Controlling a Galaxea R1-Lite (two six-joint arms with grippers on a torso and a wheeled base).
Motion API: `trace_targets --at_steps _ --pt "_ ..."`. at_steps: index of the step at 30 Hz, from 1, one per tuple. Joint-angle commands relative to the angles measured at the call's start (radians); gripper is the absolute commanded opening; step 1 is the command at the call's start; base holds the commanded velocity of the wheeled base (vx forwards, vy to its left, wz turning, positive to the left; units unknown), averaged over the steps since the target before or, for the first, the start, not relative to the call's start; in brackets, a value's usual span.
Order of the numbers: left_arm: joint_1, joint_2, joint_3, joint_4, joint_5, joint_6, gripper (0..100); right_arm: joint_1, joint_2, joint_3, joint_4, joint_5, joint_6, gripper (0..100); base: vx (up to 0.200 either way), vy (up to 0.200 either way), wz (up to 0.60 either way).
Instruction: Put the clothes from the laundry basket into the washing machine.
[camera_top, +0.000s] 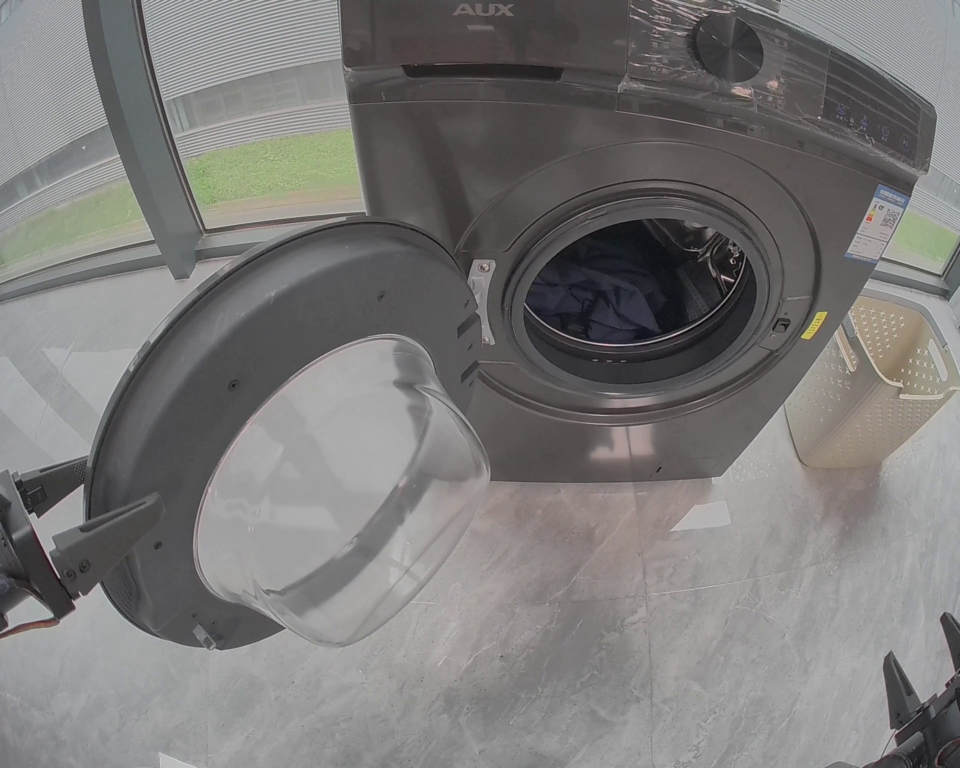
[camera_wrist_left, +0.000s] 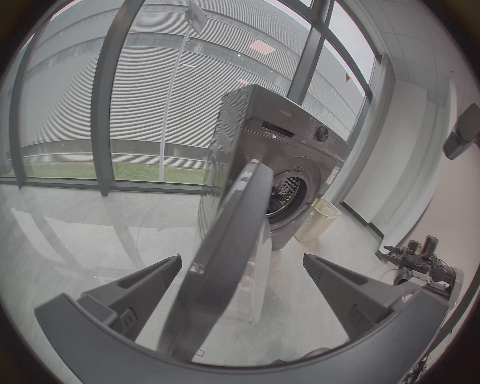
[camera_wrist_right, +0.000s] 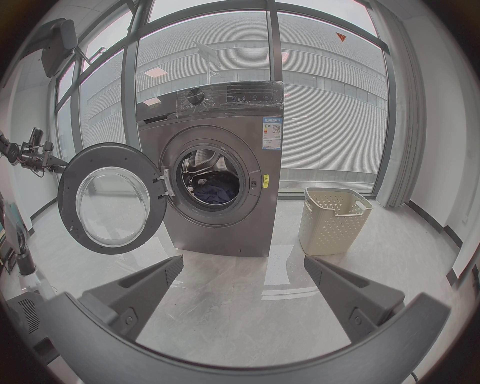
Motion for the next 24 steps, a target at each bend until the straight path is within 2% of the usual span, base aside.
trace_targets --at_steps 1,3,4,6,7,8,10,11,12,18,20,24 --pt "-0.042 -0.013 0.009 0.005 -0.024 -0.001 100 0.001 -0.013 0.018 0.0 0.001 0.0 100 0.0 0.0 0.0" --pt "-0.074 -0.015 0.014 0.005 -0.027 -0.002 100 -0.001 -0.012 0.016 0.0 0.001 0.0 100 0.0 0.0 0.0" --pt "-0.145 -0.027 0.019 0.005 -0.025 -0.007 100 -0.001 -0.012 0.016 0.0 0.001 0.0 100 0.0 0.0 0.0" --pt "-0.207 -0.044 0.017 0.005 -0.025 -0.025 100 -0.001 -0.012 0.016 0.0 0.001 0.0 100 0.0 0.0 0.0" --pt "-0.257 -0.053 0.016 0.004 -0.025 -0.05 100 -0.001 -0.012 0.016 0.0 0.001 0.0 100 0.0 0.0 0.0" --pt "-0.275 -0.059 0.014 0.001 -0.027 -0.072 100 0.001 -0.012 0.016 0.0 0.001 0.0 100 0.0 0.0 0.0" --pt "-0.281 -0.062 0.016 -0.004 -0.03 -0.099 100 0.001 -0.012 0.018 0.0 0.001 0.0 100 0.0 0.0 0.0" --pt "-0.281 -0.062 0.016 -0.004 -0.03 -0.099 100 0.001 -0.012 0.018 0.0 0.001 0.0 100 0.0 0.0 0.0" --pt "-0.289 -0.067 0.016 -0.005 -0.031 -0.125 100 -0.001 -0.012 0.016 0.0 0.001 0.0 100 0.0 0.0 0.0" --pt "-0.278 -0.095 0.003 -0.008 -0.014 -0.141 100 0.001 -0.012 0.016 0.0 0.001 0.0 100 0.0 0.0 0.0" --pt "-0.257 -0.102 -0.01 -0.015 0.009 -0.144 100 -0.001 -0.012 0.018 0.0 0.001 0.0 100 0.0 0.0 0.0" --pt "-0.154 -0.104 -0.02 -0.059 0.071 -0.168 100 0.001 -0.012 0.016 0.0 0.001 0.0 100 0.0 0.0 0.0"
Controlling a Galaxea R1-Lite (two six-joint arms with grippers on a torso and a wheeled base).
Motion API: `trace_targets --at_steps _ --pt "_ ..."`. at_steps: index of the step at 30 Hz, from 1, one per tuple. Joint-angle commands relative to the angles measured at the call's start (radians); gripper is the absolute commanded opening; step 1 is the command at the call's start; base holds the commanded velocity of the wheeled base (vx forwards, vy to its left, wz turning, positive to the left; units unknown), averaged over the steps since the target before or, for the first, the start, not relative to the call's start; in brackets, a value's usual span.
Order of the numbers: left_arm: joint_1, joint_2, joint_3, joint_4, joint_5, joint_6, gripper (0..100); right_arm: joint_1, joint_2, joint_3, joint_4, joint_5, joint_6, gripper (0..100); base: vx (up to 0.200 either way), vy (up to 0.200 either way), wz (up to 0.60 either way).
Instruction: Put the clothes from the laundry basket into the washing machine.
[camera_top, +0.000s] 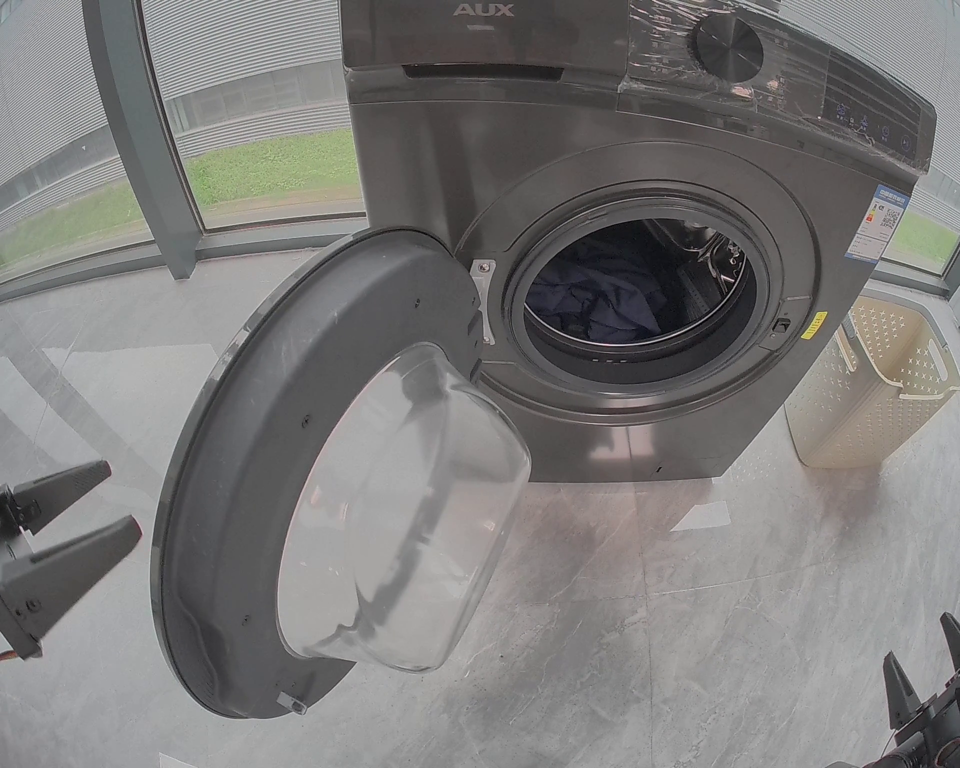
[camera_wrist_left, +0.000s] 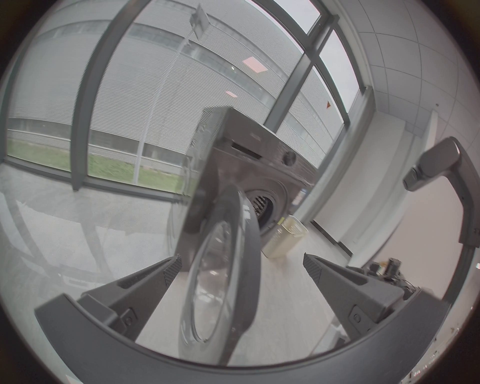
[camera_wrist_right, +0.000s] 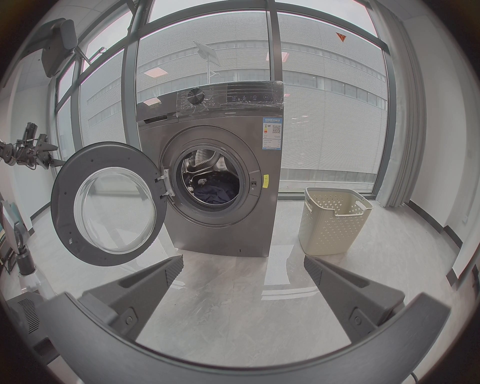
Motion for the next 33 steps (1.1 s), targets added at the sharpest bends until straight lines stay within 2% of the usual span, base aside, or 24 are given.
trace_targets --at_steps 1,2,3,4,7,13,15,18,20,24,29,33 --pt "0.118 -0.005 -0.012 -0.046 0.039 -0.01 100 -0.001 -0.013 0.016 0.0 0.0 -0.002 100 0.0 0.0 0.0" --pt "0.151 -0.002 -0.009 -0.052 0.039 -0.007 100 -0.001 -0.012 0.016 0.0 0.0 0.0 100 0.0 0.0 0.0" --pt "0.156 0.0 -0.007 -0.052 0.039 -0.006 100 -0.001 -0.012 0.016 0.0 0.0 0.0 100 0.0 0.0 0.0" --pt "0.208 0.007 -0.004 -0.052 0.036 -0.001 100 -0.001 -0.012 0.018 0.0 0.0 0.0 100 0.0 0.0 0.0" --pt "0.259 0.041 -0.004 -0.054 0.037 0.01 100 0.001 -0.013 0.016 0.0 0.0 0.0 100 0.0 0.0 0.0" --pt "0.279 0.081 0.006 -0.049 0.036 0.036 100 0.001 -0.013 0.018 0.0 0.0 0.0 100 0.0 0.0 0.0" --pt "0.256 0.089 0.029 -0.052 0.019 0.048 100 0.001 -0.013 0.016 0.0 0.0 0.0 100 0.0 0.0 0.0" --pt "0.185 0.092 0.036 -0.052 -0.015 0.045 100 0.001 -0.013 0.016 0.0 0.0 -0.002 100 0.0 0.0 0.0" --pt "0.15 0.101 0.034 -0.051 -0.016 0.044 100 0.001 -0.013 0.016 0.0 0.0 -0.002 100 0.0 0.0 0.0" --pt "0.128 0.119 0.031 -0.054 -0.029 0.047 100 0.001 -0.012 0.018 0.0 0.0 -0.002 100 0.0 0.0 0.0" --pt "0.052 0.151 0.017 -0.055 -0.027 0.045 100 0.001 -0.013 0.016 0.0 0.0 -0.003 100 0.0 0.0 0.0" --pt "0.029 0.187 -0.004 -0.058 -0.029 0.045 100 0.001 -0.013 0.016 0.0 0.0 -0.003 100 0.0 0.0 0.0"
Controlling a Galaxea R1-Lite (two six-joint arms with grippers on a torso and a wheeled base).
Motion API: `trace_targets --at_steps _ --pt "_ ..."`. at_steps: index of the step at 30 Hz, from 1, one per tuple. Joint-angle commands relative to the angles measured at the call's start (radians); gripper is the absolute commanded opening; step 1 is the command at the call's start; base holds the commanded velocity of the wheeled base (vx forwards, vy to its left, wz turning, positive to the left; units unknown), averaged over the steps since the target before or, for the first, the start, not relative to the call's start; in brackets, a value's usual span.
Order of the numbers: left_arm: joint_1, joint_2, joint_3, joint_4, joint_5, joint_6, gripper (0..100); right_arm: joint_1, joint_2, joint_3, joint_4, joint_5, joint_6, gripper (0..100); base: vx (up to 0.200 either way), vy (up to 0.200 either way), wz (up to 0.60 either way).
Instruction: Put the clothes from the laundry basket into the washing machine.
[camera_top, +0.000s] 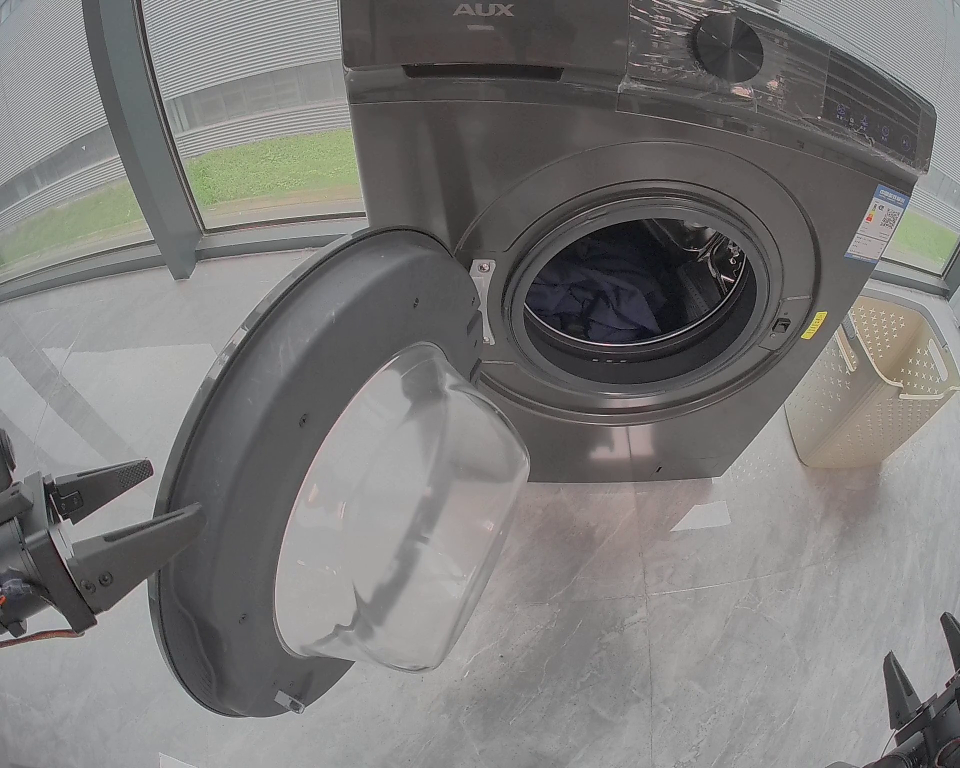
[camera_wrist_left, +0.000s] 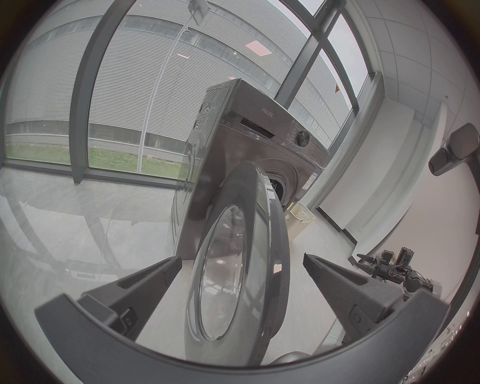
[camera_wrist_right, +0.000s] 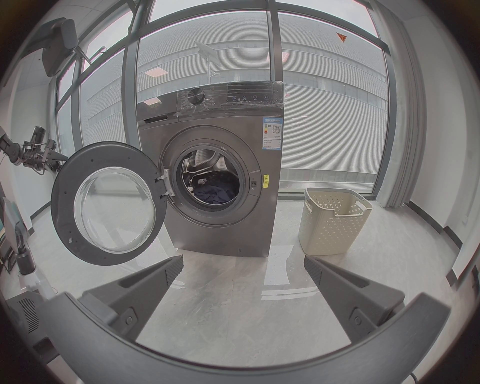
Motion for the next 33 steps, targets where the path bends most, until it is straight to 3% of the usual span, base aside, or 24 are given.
trace_targets --at_steps 1,4,8,11,19,21,25,27,28,29,33 --pt "-0.039 0.054 -0.027 -0.009 0.001 -0.002 100 0.0 -0.013 0.016 0.0 0.001 -0.001 100 0.0 0.0 0.0" --pt "-0.064 0.091 -0.041 -0.054 0.01 -0.003 100 0.0 -0.013 0.016 0.0 0.001 -0.001 100 0.0 0.0 0.0" --pt "-0.038 0.082 -0.047 -0.123 0.015 -0.014 100 0.0 -0.013 0.016 0.0 0.001 -0.001 100 0.0 0.0 0.0" --pt "0.028 0.045 -0.059 -0.154 0.016 -0.032 100 0.0 -0.012 0.016 0.0 0.001 -0.001 100 0.0 0.0 0.0" --pt "0.2 0.016 -0.078 -0.138 0.007 -0.029 100 0.0 -0.013 0.016 0.0 0.001 -0.001 100 0.0 0.0 0.0" --pt "0.215 0.025 -0.055 -0.141 0.006 -0.026 100 0.0 -0.013 0.016 0.0 0.001 -0.001 100 0.0 0.0 0.0" --pt "0.209 0.042 -0.013 -0.14 0.006 -0.014 100 0.0 -0.013 0.016 0.0 0.001 -0.001 100 0.0 0.0 0.0" --pt "0.203 0.072 0.025 -0.14 0.006 0.02 100 0.0 -0.013 0.016 0.0 0.001 -0.001 100 0.0 0.0 0.0" --pt "0.203 0.076 0.027 -0.141 0.006 0.021 100 0.0 -0.013 0.016 0.0 0.001 -0.001 100 0.0 0.0 0.0" --pt "0.202 0.094 0.045 -0.143 0.003 0.047 100 0.0 -0.013 0.016 0.0 0.001 -0.001 100 0.0 0.0 0.0" --pt "0.157 0.102 0.054 -0.143 -0.01 0.06 100 0.0 -0.013 0.016 0.0 0.001 -0.001 100 0.0 0.0 0.0"
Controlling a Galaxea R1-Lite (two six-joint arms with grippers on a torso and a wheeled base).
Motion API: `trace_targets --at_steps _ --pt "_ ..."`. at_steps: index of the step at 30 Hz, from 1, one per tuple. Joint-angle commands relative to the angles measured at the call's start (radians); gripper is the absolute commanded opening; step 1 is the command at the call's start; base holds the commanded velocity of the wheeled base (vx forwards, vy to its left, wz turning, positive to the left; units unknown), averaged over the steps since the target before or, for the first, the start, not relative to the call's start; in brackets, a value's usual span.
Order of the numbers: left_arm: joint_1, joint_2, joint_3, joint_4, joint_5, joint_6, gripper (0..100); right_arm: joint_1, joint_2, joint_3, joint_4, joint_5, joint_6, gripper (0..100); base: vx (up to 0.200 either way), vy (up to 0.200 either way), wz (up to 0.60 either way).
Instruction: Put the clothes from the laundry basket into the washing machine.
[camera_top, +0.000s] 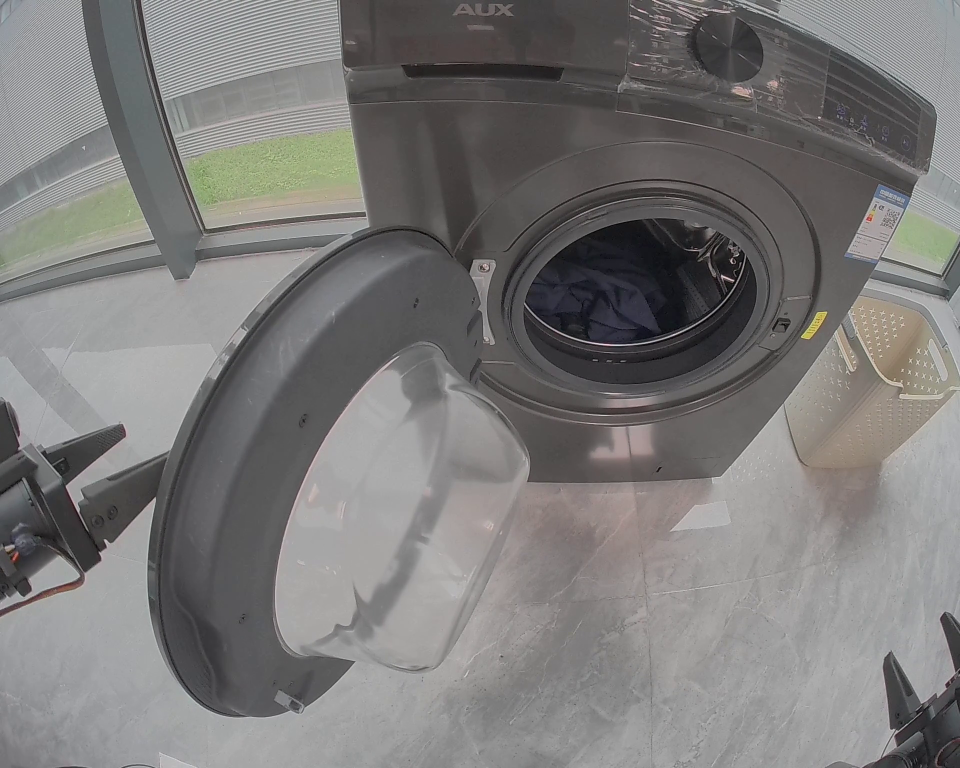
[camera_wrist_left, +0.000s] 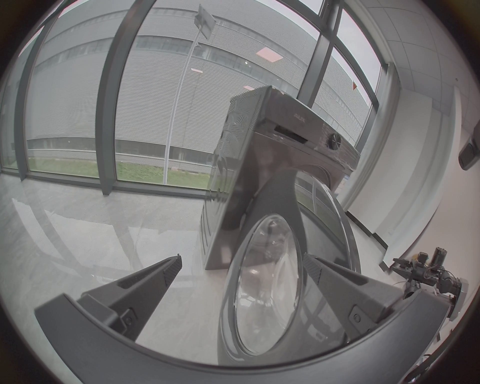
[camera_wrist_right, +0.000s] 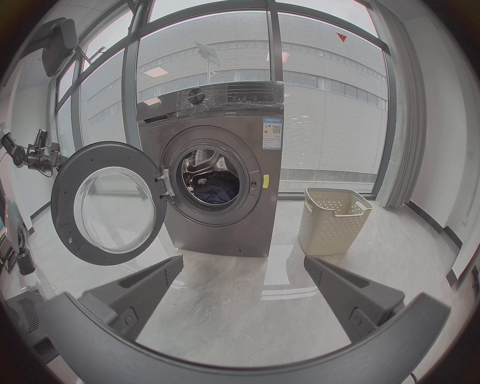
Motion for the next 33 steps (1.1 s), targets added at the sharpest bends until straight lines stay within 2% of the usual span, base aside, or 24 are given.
trace_targets --at_steps 1,2,3,4,9,13,21,29,33 --pt "-0.054 0.028 0.017 -0.001 -0.004 0.002 100 0.0 -0.013 0.016 0.0 0.0 0.0 100 0.0 0.0 0.0" --pt "-0.054 0.028 0.017 -0.001 -0.004 0.002 100 0.0 -0.013 0.016 0.0 0.0 0.0 100 0.0 0.0 0.0" --pt "-0.092 0.028 0.017 0.0 -0.004 0.002 100 0.0 -0.012 0.016 0.0 0.0 0.0 100 0.0 0.0 0.0" --pt "-0.099 0.026 0.016 0.0 -0.004 0.001 100 0.0 -0.013 0.016 0.0 0.0 0.0 100 0.0 0.0 0.0" --pt "-0.223 0.031 0.014 0.0 0.009 -0.004 100 0.0 -0.013 0.016 0.0 0.0 0.0 100 0.0 0.0 0.0" --pt "-0.273 0.067 0.011 -0.011 0.029 -0.006 100 0.0 -0.013 0.016 0.0 0.0 0.0 100 0.0 0.0 0.0" --pt "-0.332 0.129 -0.012 -0.018 0.033 -0.004 100 0.0 -0.013 0.016 0.0 0.0 0.0 100 0.0 0.0 0.0" --pt "-0.342 0.23 -0.026 -0.13 0.033 -0.006 100 0.0 -0.013 0.016 0.0 0.0 0.0 100 0.0 0.0 0.0" --pt "-0.369 0.248 -0.041 -0.139 0.035 -0.006 100 0.0 -0.013 0.016 0.0 0.0 0.0 100 0.0 0.0 0.0"
